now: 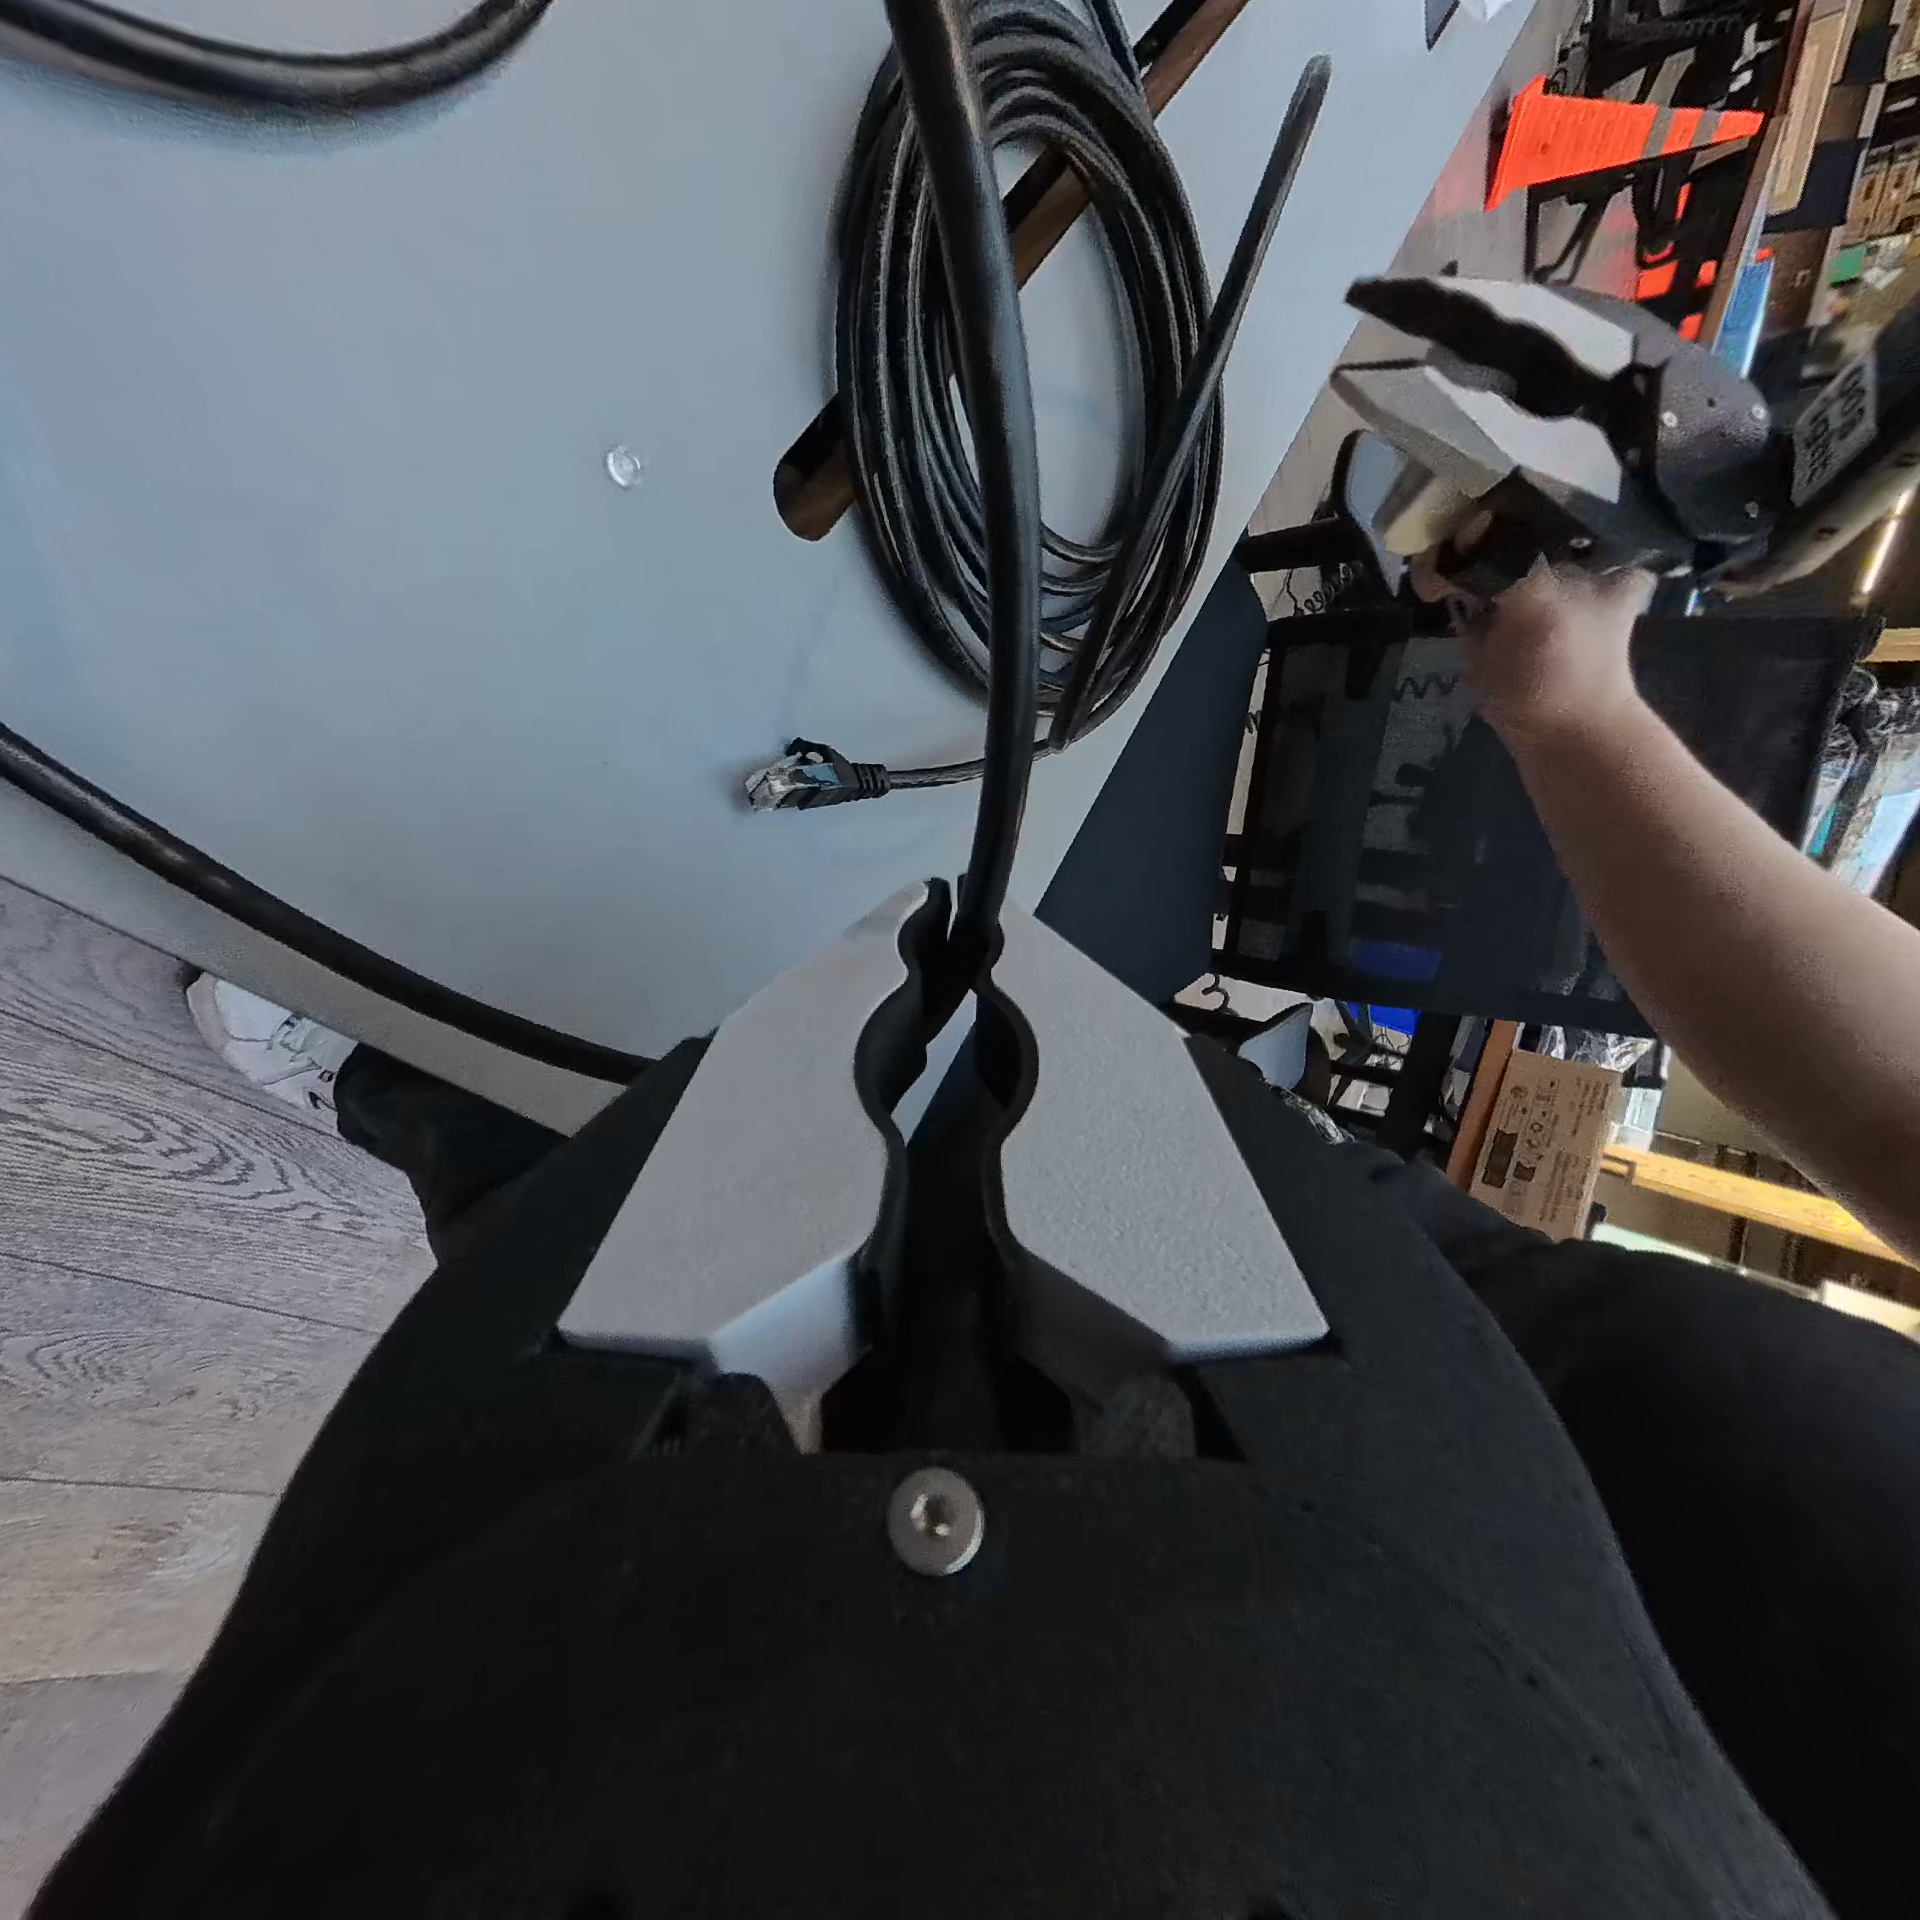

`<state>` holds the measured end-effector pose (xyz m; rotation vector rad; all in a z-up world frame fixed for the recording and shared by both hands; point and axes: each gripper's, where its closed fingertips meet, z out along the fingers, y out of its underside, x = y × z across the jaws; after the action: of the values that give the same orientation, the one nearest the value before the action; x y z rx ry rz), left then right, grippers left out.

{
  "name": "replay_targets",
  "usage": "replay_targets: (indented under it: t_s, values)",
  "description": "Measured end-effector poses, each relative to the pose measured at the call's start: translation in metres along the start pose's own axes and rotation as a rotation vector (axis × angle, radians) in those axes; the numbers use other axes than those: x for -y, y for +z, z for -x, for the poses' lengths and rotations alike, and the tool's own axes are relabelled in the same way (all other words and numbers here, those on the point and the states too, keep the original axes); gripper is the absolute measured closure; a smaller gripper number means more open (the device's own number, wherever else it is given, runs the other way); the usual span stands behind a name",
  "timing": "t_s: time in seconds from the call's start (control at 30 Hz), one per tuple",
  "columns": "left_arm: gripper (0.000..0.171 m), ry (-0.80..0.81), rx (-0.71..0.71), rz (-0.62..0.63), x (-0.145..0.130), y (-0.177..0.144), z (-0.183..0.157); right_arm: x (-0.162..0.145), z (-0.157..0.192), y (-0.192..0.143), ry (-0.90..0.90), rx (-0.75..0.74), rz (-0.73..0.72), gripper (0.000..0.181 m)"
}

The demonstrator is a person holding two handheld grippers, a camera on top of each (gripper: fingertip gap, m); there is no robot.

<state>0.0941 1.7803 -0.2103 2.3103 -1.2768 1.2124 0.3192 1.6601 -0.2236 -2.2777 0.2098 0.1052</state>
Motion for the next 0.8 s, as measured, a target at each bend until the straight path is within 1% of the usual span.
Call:
replay_targets:
  t_s: [0.13, 0.17, 0.23, 0.27, 0.3, 0.4, 0.5, 0.7, 0.73, 0.8]
  values:
    - [0.171, 0.014, 0.021, 0.029, -0.005, 0.001, 0.000, 0.009, 0.008, 0.037, -0.137, 0.052, 0.034, 0.151]
    - [0.171, 0.020, 0.026, 0.035, -0.006, 0.001, 0.000, 0.006, 0.008, 0.047, -0.153, 0.076, 0.075, 0.151]
    - [0.171, 0.027, 0.031, 0.043, -0.007, -0.001, -0.001, -0.002, 0.017, 0.055, -0.129, 0.202, 0.184, 0.178]
    - [0.171, 0.033, 0.034, 0.044, -0.007, -0.002, -0.002, 0.004, 0.023, 0.054, -0.065, 0.275, 0.201, 0.179]
    - [0.171, 0.040, 0.035, 0.046, -0.007, -0.003, -0.003, 0.013, 0.029, 0.050, 0.036, 0.348, 0.222, 0.178]
    - [0.171, 0.050, 0.026, 0.050, -0.007, -0.007, -0.008, 0.035, 0.044, 0.030, 0.422, 0.554, 0.374, 0.175]
    - [0.171, 0.046, 0.010, 0.043, -0.007, -0.008, -0.011, 0.050, 0.043, 0.016, 0.713, 0.628, 0.462, 0.176]
    - [0.171, 0.051, 0.000, 0.046, -0.008, -0.006, -0.014, 0.085, 0.036, -0.005, 0.982, 0.718, 0.430, 0.180]
    - [0.171, 0.050, -0.002, 0.047, -0.009, -0.006, -0.014, 0.081, 0.033, -0.005, 0.998, 0.704, 0.449, 0.180]
    - [0.171, 0.048, -0.005, 0.051, -0.010, -0.005, -0.015, 0.060, 0.023, 0.000, 0.976, 0.621, 0.520, 0.179]
